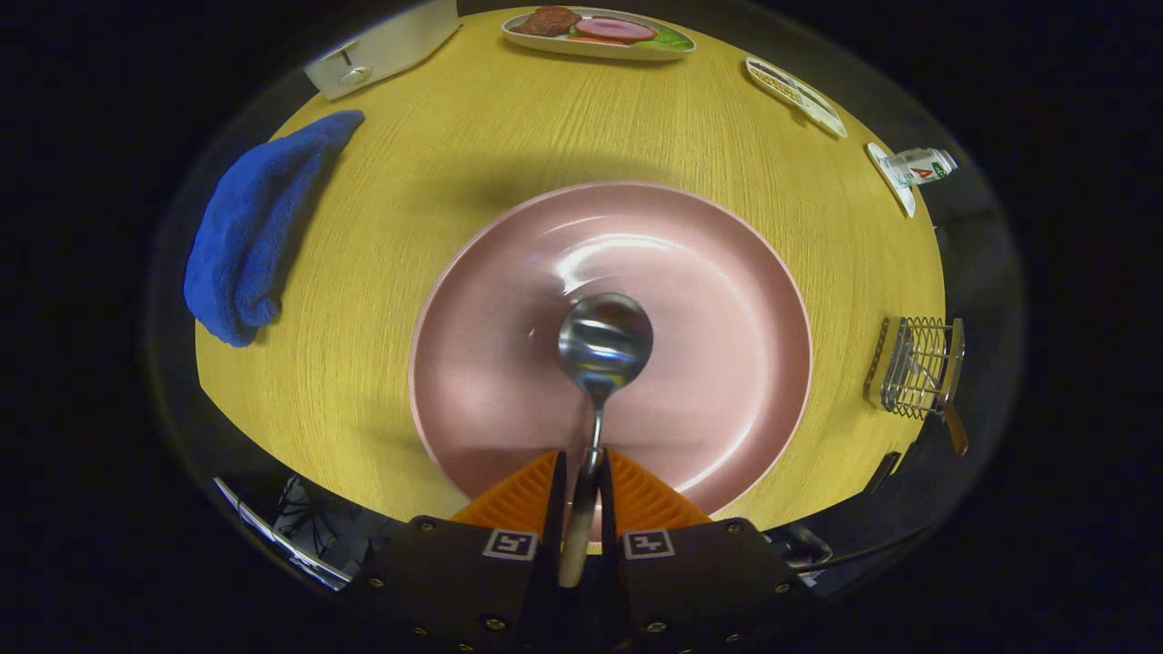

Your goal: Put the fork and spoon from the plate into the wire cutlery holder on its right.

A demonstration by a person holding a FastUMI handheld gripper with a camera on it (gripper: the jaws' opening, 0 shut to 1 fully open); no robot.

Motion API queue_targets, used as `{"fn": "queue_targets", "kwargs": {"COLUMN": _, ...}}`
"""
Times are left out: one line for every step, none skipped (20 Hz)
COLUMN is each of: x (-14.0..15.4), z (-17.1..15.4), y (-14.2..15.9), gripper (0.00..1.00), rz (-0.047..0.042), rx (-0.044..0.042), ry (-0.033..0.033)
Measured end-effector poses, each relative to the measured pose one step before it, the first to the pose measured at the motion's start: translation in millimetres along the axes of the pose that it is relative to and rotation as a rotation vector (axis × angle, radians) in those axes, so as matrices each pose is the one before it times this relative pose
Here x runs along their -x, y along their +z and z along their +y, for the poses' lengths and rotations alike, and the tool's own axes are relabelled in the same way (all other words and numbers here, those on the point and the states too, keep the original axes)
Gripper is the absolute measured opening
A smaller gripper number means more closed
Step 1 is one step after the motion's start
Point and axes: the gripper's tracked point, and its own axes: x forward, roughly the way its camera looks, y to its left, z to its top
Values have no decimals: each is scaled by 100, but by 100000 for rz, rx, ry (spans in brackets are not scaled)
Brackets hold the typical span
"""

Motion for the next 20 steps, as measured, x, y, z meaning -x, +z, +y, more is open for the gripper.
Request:
{"fn": "queue_targets", "kwargs": {"x": 10, "z": -156, "y": -282, "gripper": 20, "rz": 284, "rx": 1092, "ry": -1634}}
{"fn": "queue_targets", "kwargs": {"x": 94, "z": -69, "y": 129, "gripper": 12, "rz": 487, "rx": 1257, "ry": 239}}
{"fn": "queue_targets", "kwargs": {"x": -280, "z": 263, "y": 121, "gripper": 12, "rz": -527, "rx": -201, "ry": 1238}}
{"fn": "queue_targets", "kwargs": {"x": 167, "z": 118, "y": 208, "gripper": 12, "rz": -1146, "rx": 380, "ry": 793}}
{"fn": "queue_targets", "kwargs": {"x": 302, "z": 228, "y": -28, "gripper": 3, "rz": -130, "rx": -843, "ry": 933}}
{"fn": "queue_targets", "kwargs": {"x": -84, "z": -45, "y": -73, "gripper": 2, "rz": 162, "rx": -263, "ry": -70}}
{"fn": "queue_targets", "kwargs": {"x": 117, "z": -56, "y": -15, "gripper": 3, "rz": 506, "rx": -63, "ry": -145}}
{"fn": "queue_targets", "kwargs": {"x": 127, "z": 64, "y": 14, "gripper": 3, "rz": 76, "rx": 188, "ry": -366}}
{"fn": "queue_targets", "kwargs": {"x": 157, "z": -86, "y": -32, "gripper": 3, "rz": 290, "rx": 327, "ry": -362}}
{"fn": "queue_targets", "kwargs": {"x": 213, "z": -36, "y": -6, "gripper": 3, "rz": -7, "rx": 405, "ry": -292}}
{"fn": "queue_targets", "kwargs": {"x": 335, "z": -133, "y": 183, "gripper": 3, "rz": -342, "rx": -46, "ry": -625}}
{"fn": "queue_targets", "kwargs": {"x": 363, "z": -164, "y": 83, "gripper": 3, "rz": -441, "rx": -318, "ry": -559}}
{"fn": "queue_targets", "kwargs": {"x": 511, "z": -201, "y": 133, "gripper": 3, "rz": -349, "rx": -630, "ry": -612}}
{"fn": "queue_targets", "kwargs": {"x": 498, "z": -265, "y": 202, "gripper": 3, "rz": -574, "rx": -703, "ry": -862}}
{"fn": "queue_targets", "kwargs": {"x": 623, "z": -291, "y": 150, "gripper": 3, "rz": -527, "rx": -813, "ry": -849}}
{"fn": "queue_targets", "kwargs": {"x": 563, "z": -371, "y": 109, "gripper": 3, "rz": -626, "rx": -743, "ry": -964}}
{"fn": "queue_targets", "kwargs": {"x": 566, "z": -435, "y": 192, "gripper": 3, "rz": -684, "rx": -750, "ry": -1007}}
{"fn": "queue_targets", "kwargs": {"x": 546, "z": -369, "y": 134, "gripper": 3, "rz": -643, "rx": -696, "ry": -1039}}
{"fn": "queue_targets", "kwargs": {"x": 549, "z": -422, "y": 155, "gripper": 3, "rz": -627, "rx": -800, "ry": -861}}
{"fn": "queue_targets", "kwargs": {"x": 527, "z": -426, "y": 138, "gripper": 3, "rz": -730, "rx": -1153, "ry": -505}}
